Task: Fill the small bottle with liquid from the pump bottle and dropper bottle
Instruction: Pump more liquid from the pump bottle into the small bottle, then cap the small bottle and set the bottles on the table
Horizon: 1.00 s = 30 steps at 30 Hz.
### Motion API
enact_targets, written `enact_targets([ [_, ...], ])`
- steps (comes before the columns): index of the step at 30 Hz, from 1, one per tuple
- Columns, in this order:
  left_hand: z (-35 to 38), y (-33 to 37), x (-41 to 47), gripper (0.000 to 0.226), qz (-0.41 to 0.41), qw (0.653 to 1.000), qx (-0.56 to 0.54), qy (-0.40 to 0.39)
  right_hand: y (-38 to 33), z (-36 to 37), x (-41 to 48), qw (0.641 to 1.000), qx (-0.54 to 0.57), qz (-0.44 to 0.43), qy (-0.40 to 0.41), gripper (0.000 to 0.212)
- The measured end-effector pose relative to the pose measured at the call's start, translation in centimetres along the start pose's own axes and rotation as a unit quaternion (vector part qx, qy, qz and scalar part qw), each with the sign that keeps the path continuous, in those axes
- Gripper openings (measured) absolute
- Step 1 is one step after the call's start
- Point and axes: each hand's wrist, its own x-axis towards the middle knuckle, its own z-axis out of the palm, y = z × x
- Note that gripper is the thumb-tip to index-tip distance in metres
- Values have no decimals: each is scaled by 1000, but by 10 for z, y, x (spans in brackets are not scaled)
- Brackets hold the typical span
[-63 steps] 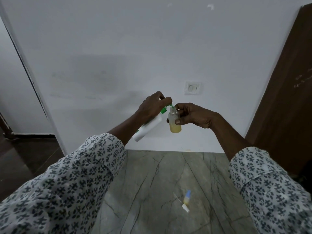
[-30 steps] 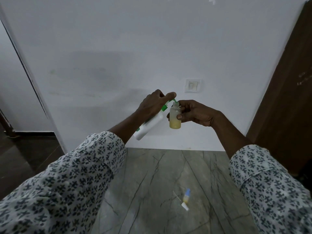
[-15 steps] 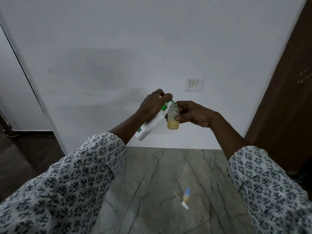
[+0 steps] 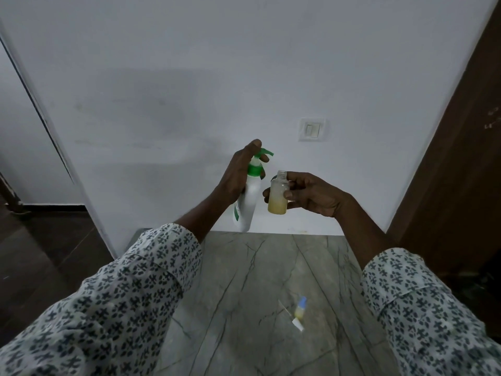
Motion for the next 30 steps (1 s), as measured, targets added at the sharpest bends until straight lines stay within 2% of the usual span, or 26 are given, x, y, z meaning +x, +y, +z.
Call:
enact_targets([
  [4,-3,-22,-13,61,27,1000,2,4,8,5,-3,1000,-10,0,22,48],
  [8,-4,-77,-44,52,24,1000,-17,8,49,17,-17,997,-28,22,66,43],
  [11,-1,-129,-74,52,-9,1000,-22,5,94,33,-31,993,-28,52,98,38],
  [20,15,-288,-151,51,-119,992,0,49,238,65,-77,966,-7,161,204,44],
  [24,20,-342,-176,38,-175,980,-14,95,298,79,-95,946,-9,216,241,48],
  [26,19,-365,-179,41,-163,983,-3,88,320,85,-102,939,-2,234,252,46],
  [30,11,-400,-168,60,-131,989,18,66,356,94,-114,934,17,249,256,46],
])
